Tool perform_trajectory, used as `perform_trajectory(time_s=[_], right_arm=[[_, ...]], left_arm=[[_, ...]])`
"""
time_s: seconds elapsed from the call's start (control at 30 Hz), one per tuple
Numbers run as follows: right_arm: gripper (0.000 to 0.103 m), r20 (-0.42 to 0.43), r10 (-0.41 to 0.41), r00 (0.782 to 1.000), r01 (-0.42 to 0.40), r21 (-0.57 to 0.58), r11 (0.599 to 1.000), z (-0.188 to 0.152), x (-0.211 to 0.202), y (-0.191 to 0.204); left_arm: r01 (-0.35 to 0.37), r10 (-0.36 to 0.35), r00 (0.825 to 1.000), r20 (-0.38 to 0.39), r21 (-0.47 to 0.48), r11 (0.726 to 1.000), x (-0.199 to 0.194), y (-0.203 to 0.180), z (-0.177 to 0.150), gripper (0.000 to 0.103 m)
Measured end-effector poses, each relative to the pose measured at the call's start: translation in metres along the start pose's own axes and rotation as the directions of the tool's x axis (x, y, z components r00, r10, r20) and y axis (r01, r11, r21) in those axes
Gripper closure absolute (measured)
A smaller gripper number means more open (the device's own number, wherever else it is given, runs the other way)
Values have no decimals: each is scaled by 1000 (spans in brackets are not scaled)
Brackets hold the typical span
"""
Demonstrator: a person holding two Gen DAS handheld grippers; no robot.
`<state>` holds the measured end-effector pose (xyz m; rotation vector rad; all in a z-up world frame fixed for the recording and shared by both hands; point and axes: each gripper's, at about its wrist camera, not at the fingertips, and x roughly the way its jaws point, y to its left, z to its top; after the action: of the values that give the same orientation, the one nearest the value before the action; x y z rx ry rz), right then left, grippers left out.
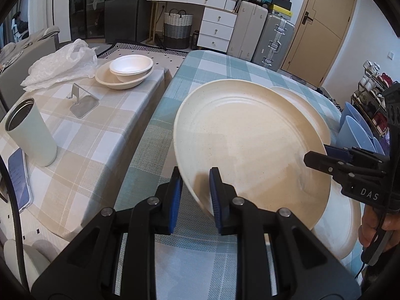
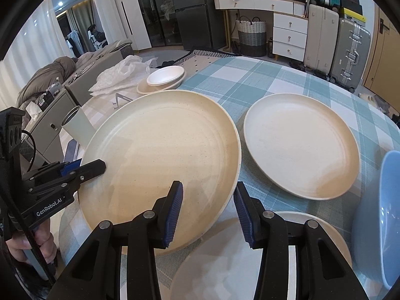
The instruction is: Organize plates and bowls
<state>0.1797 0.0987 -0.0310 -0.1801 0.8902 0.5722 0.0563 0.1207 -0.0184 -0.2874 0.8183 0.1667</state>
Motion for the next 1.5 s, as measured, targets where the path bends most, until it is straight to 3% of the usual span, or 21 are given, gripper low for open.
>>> perform_trajectory(time_s=[0.73,1.5], right_arm=[[59,58,-76,995,68,121,990,-55,-76,-33],[59,31,-149,988,139,217,966,-113,-110,-62]], left_arm=[[84,-85,996,1,141,986,-26,-76,-16,84],[143,-127,989,-78,274,951,-12,-129,-42,84]])
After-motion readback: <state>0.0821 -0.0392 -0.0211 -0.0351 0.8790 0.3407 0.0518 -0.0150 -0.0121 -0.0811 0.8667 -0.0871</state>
